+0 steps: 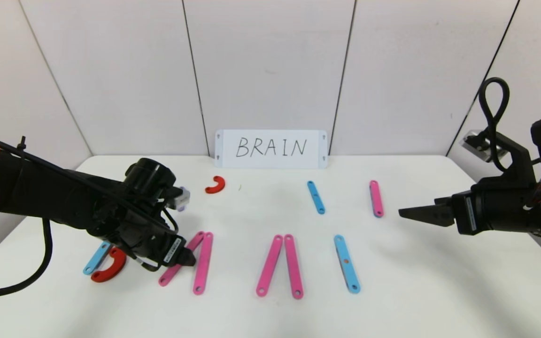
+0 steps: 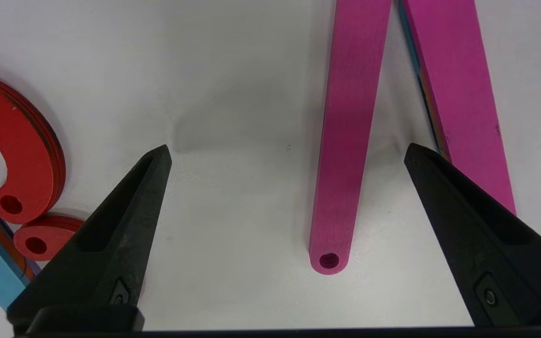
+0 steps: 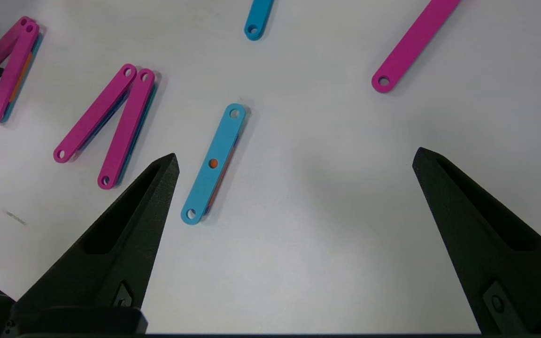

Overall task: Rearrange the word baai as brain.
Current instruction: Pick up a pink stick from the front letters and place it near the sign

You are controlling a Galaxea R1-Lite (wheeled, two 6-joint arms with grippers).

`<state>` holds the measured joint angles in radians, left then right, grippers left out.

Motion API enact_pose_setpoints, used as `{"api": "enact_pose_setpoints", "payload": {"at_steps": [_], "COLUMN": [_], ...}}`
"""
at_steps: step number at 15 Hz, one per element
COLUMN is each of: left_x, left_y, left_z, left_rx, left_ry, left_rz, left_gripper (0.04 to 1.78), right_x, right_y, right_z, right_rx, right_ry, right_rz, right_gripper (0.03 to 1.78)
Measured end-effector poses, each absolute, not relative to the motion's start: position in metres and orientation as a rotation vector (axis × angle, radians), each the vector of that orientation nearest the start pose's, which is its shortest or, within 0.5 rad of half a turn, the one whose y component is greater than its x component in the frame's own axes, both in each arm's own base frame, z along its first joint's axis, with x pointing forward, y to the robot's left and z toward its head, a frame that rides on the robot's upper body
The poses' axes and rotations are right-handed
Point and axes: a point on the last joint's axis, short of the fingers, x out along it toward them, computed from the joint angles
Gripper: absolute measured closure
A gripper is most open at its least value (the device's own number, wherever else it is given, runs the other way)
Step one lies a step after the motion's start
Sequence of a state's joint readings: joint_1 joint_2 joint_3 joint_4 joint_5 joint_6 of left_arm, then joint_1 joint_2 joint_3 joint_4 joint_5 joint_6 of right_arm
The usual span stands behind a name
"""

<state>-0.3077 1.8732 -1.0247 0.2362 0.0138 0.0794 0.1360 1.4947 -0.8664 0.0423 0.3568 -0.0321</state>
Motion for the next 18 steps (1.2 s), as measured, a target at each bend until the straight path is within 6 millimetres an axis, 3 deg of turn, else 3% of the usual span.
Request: {"api": "enact_pose_setpoints", "payload": {"at_steps": [2, 5, 10, 12, 18], "left_x": [0.2954, 0.2959, 0.2958, 0.2957, 0.2951], "left_y": [-0.0946, -0.0964, -0.0973, -0.0978, -0.0980], "left_z": [0.1125, 0.1106, 0.1095, 0.1094, 0.1106], "left_rx": [0.247, 0.248, 0.251, 0.252, 0.252], "left_ry": [1.071, 1.075, 1.079, 1.079, 1.077], "left_rz": [-0.313, -0.319, -0.321, -0.322, -0.323], "left_gripper": [0.13, 0.38, 1.22, 1.48, 1.54], "right_x": [0.2387, 0.2385, 0.2383, 0.2382, 0.2381], "right_y": [0.0406, 0.0406, 0.0405, 0.0406, 0.0409], "right_z": [0.1945, 0.1945, 0.1938, 0.1936, 0.1936], "right_rx": [0.043, 0.044, 0.042, 0.042, 0.041], "right_ry": [0.666, 0.666, 0.664, 0.664, 0.663], "right_rz": [0.485, 0.486, 0.486, 0.486, 0.487], "right_gripper": [0.07, 0.07, 0.07, 0.07, 0.07]}}
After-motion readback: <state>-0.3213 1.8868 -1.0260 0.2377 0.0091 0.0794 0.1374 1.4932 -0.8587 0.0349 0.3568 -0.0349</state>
